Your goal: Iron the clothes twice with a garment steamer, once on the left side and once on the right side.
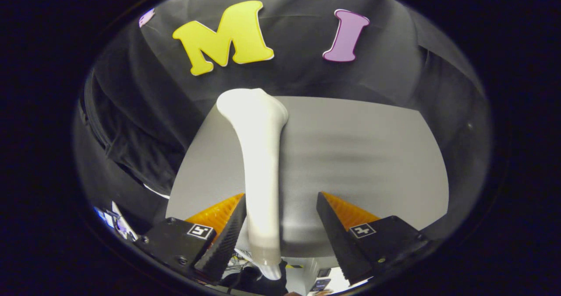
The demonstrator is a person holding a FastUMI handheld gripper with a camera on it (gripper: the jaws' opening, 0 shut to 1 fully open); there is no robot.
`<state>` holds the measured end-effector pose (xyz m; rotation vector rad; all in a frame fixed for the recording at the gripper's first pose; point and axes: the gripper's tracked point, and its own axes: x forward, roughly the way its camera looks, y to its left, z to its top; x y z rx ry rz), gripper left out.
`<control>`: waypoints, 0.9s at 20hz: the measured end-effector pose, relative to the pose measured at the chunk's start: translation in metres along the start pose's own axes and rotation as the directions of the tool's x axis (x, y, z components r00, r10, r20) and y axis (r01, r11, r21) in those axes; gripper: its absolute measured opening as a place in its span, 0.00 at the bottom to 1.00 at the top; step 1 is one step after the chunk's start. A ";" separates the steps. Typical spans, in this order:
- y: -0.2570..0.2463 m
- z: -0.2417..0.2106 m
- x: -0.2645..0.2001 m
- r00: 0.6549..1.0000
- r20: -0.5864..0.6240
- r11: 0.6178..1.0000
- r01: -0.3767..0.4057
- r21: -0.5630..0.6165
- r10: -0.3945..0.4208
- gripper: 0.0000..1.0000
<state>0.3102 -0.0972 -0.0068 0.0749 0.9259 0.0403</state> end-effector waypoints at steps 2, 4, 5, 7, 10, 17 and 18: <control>0.004 -0.003 0.009 0.999 -0.043 1.000 -0.008 0.016 0.008 0.90; 0.005 -0.002 0.013 0.998 -0.066 1.000 -0.010 0.011 0.011 0.82; 0.008 -0.003 0.015 0.997 -0.081 1.000 -0.009 0.014 0.010 0.81; 0.009 -0.002 0.010 0.996 -0.084 1.000 0.028 0.005 -0.028 0.70; 0.011 -0.007 0.011 0.995 -0.071 0.996 0.069 -0.057 -0.073 0.42; 0.038 -0.009 0.001 1.000 0.016 0.999 0.008 0.031 -0.008 0.31; 0.043 -0.010 -0.006 0.999 0.039 0.999 -0.009 0.036 0.007 0.30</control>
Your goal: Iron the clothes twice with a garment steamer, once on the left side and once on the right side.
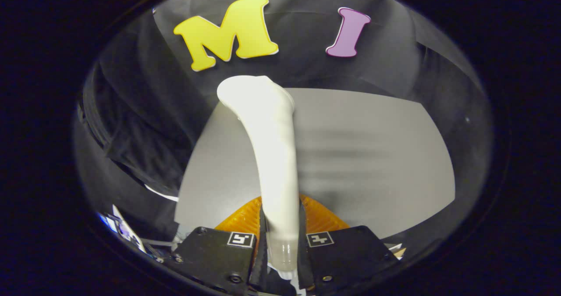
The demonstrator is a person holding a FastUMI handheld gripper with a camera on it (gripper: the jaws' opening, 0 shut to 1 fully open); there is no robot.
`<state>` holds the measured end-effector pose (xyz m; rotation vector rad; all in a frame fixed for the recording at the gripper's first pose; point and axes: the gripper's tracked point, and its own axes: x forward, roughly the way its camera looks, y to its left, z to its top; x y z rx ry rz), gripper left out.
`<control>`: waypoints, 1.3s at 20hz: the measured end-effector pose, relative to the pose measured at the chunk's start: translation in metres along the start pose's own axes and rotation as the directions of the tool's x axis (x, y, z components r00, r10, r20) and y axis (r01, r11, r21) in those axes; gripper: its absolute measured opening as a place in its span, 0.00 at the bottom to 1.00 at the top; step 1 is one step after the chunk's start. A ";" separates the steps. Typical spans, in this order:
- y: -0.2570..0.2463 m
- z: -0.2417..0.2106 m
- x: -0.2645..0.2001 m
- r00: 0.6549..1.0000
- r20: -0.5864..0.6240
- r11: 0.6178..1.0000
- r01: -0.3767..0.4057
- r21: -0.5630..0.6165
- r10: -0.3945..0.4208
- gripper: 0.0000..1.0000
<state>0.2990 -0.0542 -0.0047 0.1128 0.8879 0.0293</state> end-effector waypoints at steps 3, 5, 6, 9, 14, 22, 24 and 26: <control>0.013 -0.002 -0.025 0.998 0.058 1.000 -0.003 -0.005 0.003 0.30; 0.023 -0.001 -0.043 0.996 0.095 1.000 0.004 -0.008 -0.003 0.30; 0.027 -0.002 -0.055 0.993 0.114 1.000 0.007 -0.006 -0.006 0.30; 0.042 -0.001 -0.086 0.982 0.183 0.999 0.035 0.000 -0.035 0.30; 0.096 -0.002 -0.144 0.947 0.322 1.000 0.005 -0.006 -0.003 0.30; 0.180 -0.006 -0.214 0.858 0.513 1.000 0.023 -0.012 -0.014 0.30; 0.199 0.008 -0.226 0.825 0.566 1.000 0.022 -0.008 -0.013 0.30; 0.214 0.024 -0.237 0.785 0.619 0.999 0.033 -0.011 -0.019 0.30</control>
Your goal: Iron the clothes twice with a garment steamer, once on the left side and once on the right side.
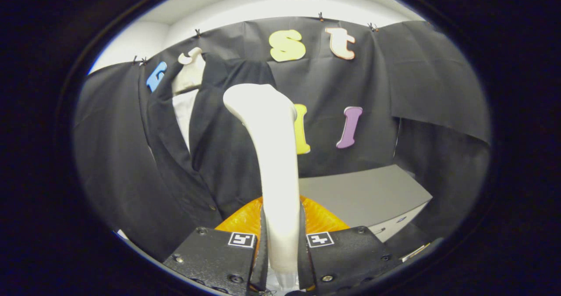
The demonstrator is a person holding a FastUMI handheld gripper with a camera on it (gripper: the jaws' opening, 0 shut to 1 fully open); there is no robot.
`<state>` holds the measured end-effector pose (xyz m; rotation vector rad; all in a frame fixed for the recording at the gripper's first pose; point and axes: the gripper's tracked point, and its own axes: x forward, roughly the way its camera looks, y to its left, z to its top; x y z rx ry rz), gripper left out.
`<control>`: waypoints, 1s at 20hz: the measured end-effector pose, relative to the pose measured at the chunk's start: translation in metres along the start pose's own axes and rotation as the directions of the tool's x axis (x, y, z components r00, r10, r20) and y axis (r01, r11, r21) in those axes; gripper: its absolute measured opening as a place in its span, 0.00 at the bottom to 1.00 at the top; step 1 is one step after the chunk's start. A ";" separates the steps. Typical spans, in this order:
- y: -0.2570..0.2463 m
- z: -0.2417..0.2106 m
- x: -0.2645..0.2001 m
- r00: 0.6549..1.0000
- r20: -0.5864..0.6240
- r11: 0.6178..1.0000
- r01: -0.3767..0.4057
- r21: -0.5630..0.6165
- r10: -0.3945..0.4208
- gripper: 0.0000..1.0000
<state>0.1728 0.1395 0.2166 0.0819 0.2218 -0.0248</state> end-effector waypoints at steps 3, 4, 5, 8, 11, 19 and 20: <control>0.021 0.026 0.005 0.995 0.102 1.000 0.015 -0.026 -0.012 0.30; 0.029 0.031 0.008 0.991 0.132 0.999 0.023 -0.037 -0.017 0.30; 0.035 0.036 0.012 0.986 0.164 0.999 0.029 -0.046 -0.021 0.30; 0.053 0.054 0.025 0.969 0.247 0.997 0.040 -0.067 -0.022 0.30; 0.061 0.069 0.040 0.950 0.310 0.995 0.067 -0.071 -0.042 0.30; 0.074 0.045 0.083 0.949 0.295 0.984 0.149 -0.099 -0.114 0.30; 0.074 0.039 0.085 0.948 0.293 0.981 0.162 -0.106 -0.124 0.30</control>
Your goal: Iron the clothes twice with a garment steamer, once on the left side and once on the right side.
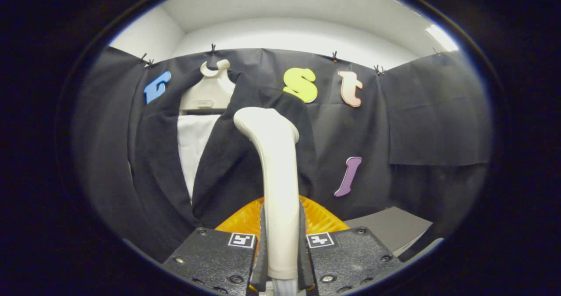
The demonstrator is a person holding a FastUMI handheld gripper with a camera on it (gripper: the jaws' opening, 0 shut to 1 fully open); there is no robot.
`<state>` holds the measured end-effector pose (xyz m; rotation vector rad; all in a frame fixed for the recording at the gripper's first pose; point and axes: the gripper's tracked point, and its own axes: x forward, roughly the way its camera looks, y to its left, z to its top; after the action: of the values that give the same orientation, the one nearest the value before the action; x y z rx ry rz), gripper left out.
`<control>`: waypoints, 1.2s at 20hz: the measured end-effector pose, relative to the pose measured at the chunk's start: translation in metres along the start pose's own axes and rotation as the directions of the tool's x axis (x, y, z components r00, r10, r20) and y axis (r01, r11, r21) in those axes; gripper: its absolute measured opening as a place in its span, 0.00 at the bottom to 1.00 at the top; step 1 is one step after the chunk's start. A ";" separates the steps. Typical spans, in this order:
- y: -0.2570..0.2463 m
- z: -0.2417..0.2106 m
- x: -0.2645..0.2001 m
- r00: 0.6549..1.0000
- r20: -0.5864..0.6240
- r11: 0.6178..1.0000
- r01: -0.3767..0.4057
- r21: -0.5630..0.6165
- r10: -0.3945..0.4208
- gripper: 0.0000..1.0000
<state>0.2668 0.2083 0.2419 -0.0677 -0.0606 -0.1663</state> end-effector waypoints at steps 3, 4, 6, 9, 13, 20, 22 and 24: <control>0.006 -0.014 -0.004 1.000 -0.011 0.999 0.013 -0.035 -0.013 0.30; 0.007 -0.018 -0.009 1.000 -0.015 0.999 0.013 -0.044 -0.014 0.30; 0.007 -0.027 -0.014 1.000 -0.028 0.998 0.008 -0.057 -0.009 0.30; 0.007 -0.047 -0.021 0.998 -0.063 0.997 0.005 -0.074 -0.009 0.30; 0.015 -0.084 -0.032 0.993 -0.114 0.995 -0.017 -0.098 0.006 0.30; 0.017 -0.143 -0.042 0.985 -0.174 0.991 -0.012 -0.130 -0.011 0.30; 0.017 -0.159 -0.046 0.982 -0.187 0.993 -0.009 -0.122 -0.014 0.30; 0.019 -0.178 -0.049 0.978 -0.210 0.993 -0.013 -0.121 -0.013 0.30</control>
<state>0.2318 0.2219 0.0599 -0.1710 0.1610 -0.1764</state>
